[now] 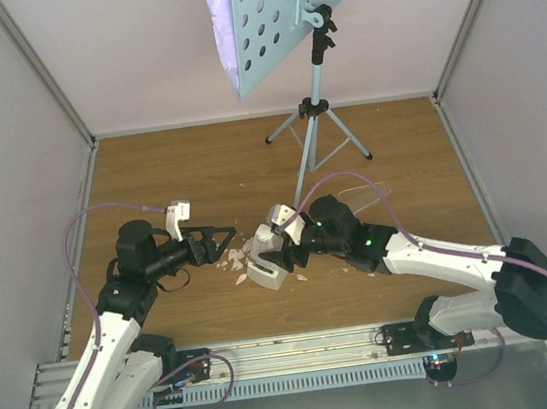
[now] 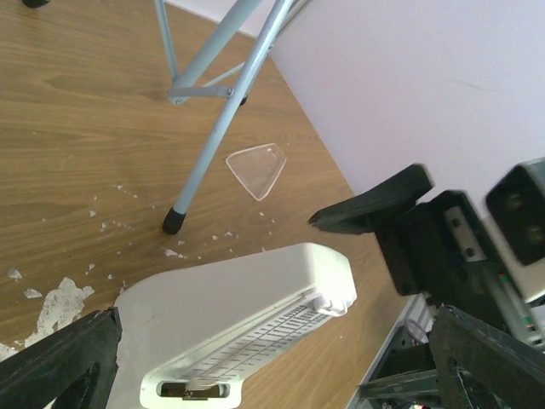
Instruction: Pack up the instrument practice props
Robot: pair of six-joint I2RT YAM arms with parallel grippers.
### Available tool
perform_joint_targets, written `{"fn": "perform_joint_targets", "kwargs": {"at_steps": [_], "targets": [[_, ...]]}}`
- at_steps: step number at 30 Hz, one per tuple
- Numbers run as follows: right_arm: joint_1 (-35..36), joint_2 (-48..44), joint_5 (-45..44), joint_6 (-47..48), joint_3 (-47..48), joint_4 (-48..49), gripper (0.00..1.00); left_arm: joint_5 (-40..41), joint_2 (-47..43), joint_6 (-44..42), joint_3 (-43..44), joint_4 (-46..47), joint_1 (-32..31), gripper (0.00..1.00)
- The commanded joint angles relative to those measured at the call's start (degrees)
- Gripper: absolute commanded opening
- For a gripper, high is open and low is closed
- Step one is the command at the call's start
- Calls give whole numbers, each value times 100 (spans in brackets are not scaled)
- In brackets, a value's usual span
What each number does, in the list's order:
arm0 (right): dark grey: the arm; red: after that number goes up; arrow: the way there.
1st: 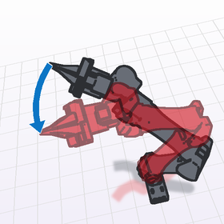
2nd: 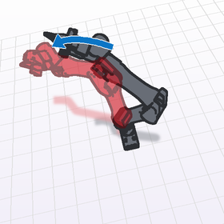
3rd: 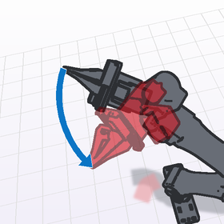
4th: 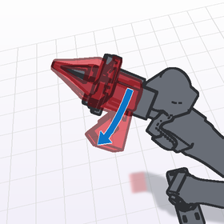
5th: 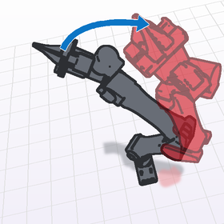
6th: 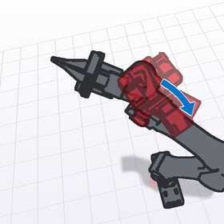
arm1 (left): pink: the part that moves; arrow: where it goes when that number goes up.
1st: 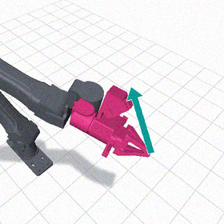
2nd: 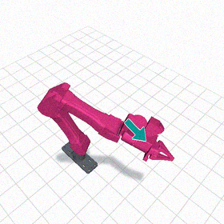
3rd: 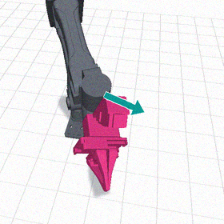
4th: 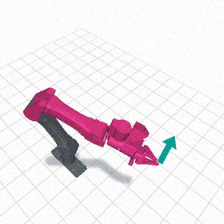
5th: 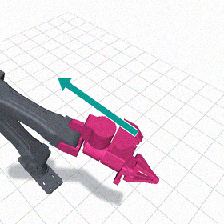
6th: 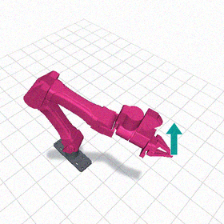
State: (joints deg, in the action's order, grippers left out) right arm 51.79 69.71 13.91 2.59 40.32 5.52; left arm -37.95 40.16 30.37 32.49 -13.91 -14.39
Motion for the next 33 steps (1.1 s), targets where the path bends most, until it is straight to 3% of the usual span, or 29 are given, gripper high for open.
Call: {"fn": "perform_joint_targets", "kwargs": {"at_steps": [1, 12, 18, 24, 33], "targets": [[-15, -480, -72, -361, -329, 748, 100, -473, 200, 126, -334, 757, 34, 99], [139, -533, -90, -768, -1631, 2661, 100, -912, 654, 196, -581, 1339, 15, 99], [182, -165, -758, -677, -1583, 2881, 99, -1346, 829, 251, -804, 2034, -97, 93], [182, 238, -825, -692, -1457, 3079, 100, -1230, 1226, 44, -697, 1887, -541, 84], [192, 489, -1002, -797, -1606, 3443, 100, -1363, 1208, 231, -902, 2335, -704, 80]]}}
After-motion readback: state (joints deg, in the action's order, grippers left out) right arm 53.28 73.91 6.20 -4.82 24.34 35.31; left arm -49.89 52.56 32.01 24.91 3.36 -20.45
